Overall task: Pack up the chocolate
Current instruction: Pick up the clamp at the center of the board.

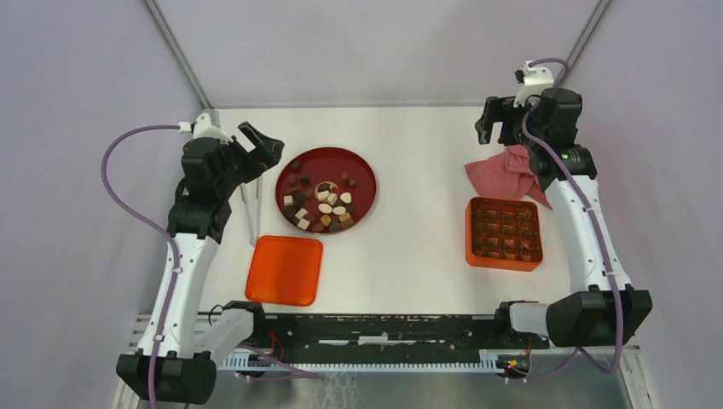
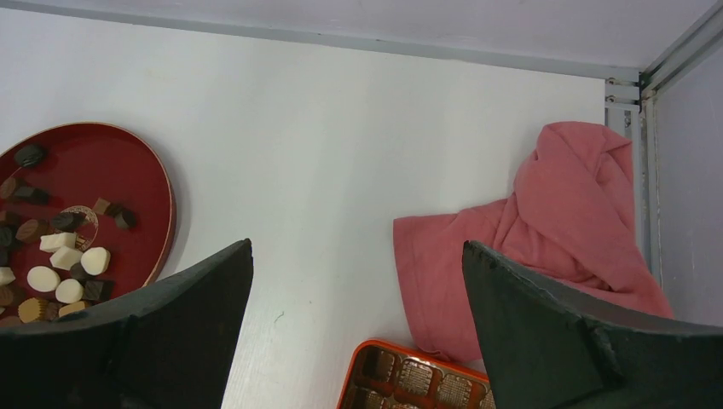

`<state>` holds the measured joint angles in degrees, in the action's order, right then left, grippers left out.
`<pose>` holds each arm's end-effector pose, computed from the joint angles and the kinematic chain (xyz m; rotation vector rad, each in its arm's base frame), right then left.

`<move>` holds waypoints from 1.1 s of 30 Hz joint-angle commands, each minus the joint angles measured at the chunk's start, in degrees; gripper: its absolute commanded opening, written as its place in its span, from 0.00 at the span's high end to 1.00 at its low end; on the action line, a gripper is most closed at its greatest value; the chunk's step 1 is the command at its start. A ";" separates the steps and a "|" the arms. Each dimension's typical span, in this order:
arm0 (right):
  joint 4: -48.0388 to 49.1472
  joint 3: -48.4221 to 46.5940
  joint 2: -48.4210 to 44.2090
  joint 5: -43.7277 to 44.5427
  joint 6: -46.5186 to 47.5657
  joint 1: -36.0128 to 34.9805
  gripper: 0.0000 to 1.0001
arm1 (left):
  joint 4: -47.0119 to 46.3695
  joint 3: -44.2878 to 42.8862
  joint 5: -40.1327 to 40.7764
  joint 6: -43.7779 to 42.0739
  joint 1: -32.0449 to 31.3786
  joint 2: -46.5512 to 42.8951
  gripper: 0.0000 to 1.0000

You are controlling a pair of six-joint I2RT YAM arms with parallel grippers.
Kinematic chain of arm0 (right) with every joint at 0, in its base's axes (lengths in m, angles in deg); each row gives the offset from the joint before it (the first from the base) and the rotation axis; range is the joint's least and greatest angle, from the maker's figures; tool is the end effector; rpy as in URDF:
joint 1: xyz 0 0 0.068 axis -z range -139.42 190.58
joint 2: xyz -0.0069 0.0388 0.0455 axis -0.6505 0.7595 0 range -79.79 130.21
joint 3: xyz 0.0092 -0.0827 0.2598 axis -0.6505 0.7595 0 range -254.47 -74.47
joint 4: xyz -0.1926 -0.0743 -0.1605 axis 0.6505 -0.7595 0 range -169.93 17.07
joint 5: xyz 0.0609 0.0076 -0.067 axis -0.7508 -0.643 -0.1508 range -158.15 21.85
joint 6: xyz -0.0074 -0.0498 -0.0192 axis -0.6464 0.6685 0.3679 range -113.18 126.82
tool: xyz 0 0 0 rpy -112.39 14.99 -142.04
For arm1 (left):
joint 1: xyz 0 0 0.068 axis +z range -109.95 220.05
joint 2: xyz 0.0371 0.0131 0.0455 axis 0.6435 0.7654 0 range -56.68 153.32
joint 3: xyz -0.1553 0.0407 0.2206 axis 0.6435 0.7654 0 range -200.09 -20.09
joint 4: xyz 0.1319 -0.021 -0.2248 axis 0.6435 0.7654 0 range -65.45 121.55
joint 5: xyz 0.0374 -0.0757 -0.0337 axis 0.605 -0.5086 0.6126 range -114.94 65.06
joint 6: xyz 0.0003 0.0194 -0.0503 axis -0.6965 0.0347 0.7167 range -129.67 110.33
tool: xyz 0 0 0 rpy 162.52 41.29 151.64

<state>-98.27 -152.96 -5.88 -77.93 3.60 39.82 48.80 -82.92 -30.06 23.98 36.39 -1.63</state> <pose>0.2881 0.0100 0.4080 -0.0726 1.9319 0.2113 0.2077 -0.0164 0.3914 -0.4280 1.8423 -0.5318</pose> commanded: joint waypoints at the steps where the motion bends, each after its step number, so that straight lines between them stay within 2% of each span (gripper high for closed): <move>1: 1.47 -1.37 -0.28 0.70 -1.04 0.28 0.02 | -3.82 1.16 -1.77 1.94 0.63 1.03 0.00; 5: 6.38 3.50 -1.87 -4.97 2.05 0.30 0.02 | -4.13 1.69 -1.49 0.48 0.85 2.32 0.00; 7: 10.19 7.47 -2.98 -12.18 6.95 0.35 0.02 | -3.64 2.13 -0.98 -1.08 0.83 3.17 0.00; 9: 11.65 10.53 -3.09 -23.72 12.86 0.36 0.02 | -2.39 2.39 0.38 -3.41 0.87 4.59 0.01; 11: 9.93 11.63 -2.08 -32.05 18.54 0.39 0.02 | -0.23 2.45 2.45 -5.94 0.86 6.18 0.01; 13: 6.46 11.65 -0.48 -36.58 24.41 0.30 0.02 | 0.65 2.88 4.35 -8.43 0.96 7.85 0.01; 16: 4.87 13.06 2.32 -38.18 27.36 0.30 0.02 | 0.17 4.87 9.94 -11.84 1.21 11.42 0.01; 19: 1.16 13.02 6.70 -42.28 31.97 0.36 0.02 | -2.78 7.03 11.54 -14.01 3.44 17.41 0.02; 21: -3.96 11.55 9.77 -45.38 37.55 0.26 0.02 | -4.08 6.24 9.68 -13.97 8.22 22.23 0.07; 23: -6.66 10.43 11.95 -45.74 39.24 0.23 0.02 | -4.17 3.72 8.92 -14.85 10.06 27.16 0.14; 29: -6.63 10.32 14.05 -43.93 40.47 0.25 0.03 | 2.01 -9.00 12.70 -17.57 10.27 41.81 0.44; 33: -5.38 10.46 15.16 -43.74 39.52 0.28 0.04 | 4.28 -11.85 14.22 -18.85 9.95 45.93 0.50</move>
<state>-104.57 -140.40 8.80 -120.03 41.69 40.04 50.33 -90.70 -18.68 9.23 46.77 42.34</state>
